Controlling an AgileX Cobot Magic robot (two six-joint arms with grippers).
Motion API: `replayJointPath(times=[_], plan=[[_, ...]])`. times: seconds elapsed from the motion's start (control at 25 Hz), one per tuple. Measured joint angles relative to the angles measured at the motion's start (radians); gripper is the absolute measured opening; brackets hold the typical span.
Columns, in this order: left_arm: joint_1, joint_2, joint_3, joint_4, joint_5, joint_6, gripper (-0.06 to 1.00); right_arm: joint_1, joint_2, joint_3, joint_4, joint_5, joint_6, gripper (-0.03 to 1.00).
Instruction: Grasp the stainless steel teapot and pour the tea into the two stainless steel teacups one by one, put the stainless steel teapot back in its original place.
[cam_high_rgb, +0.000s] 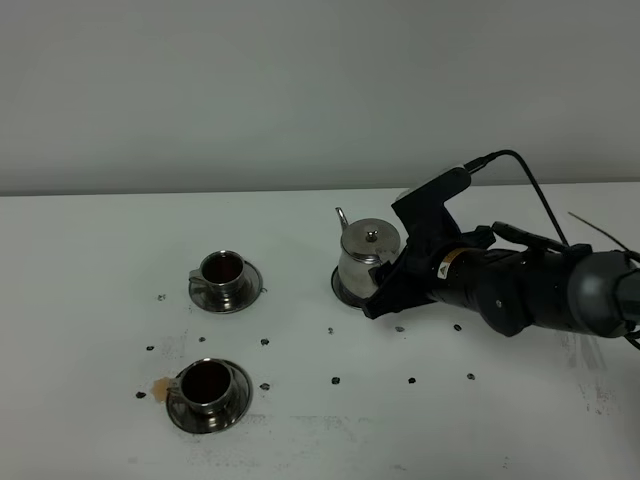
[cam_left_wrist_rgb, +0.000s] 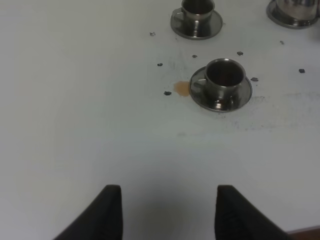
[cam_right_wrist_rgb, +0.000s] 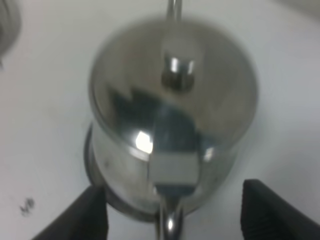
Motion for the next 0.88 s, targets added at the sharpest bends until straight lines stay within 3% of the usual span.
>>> replayJointPath(times=[0.2,0.36,0.56,0.88], plan=[[0.0,0.0,0.0,0.0,0.0,0.0,0.48,0.0,-0.135,0.006,-0.058,0.036,0.0,0.57],[0.0,0.0,0.0,0.0,0.0,-0.001,0.48,0.0,-0.334,0.114,-0.13,0.035,0.0,0.55],[0.0,0.0,0.0,0.0,0.0,-0.001,0.48,0.0,-0.625,0.272,-0.137,0.041,0.0,0.51],[0.0,0.0,0.0,0.0,0.0,-0.001,0.48,0.0,-0.827,0.304,-0.138,0.023,0.001,0.46]])
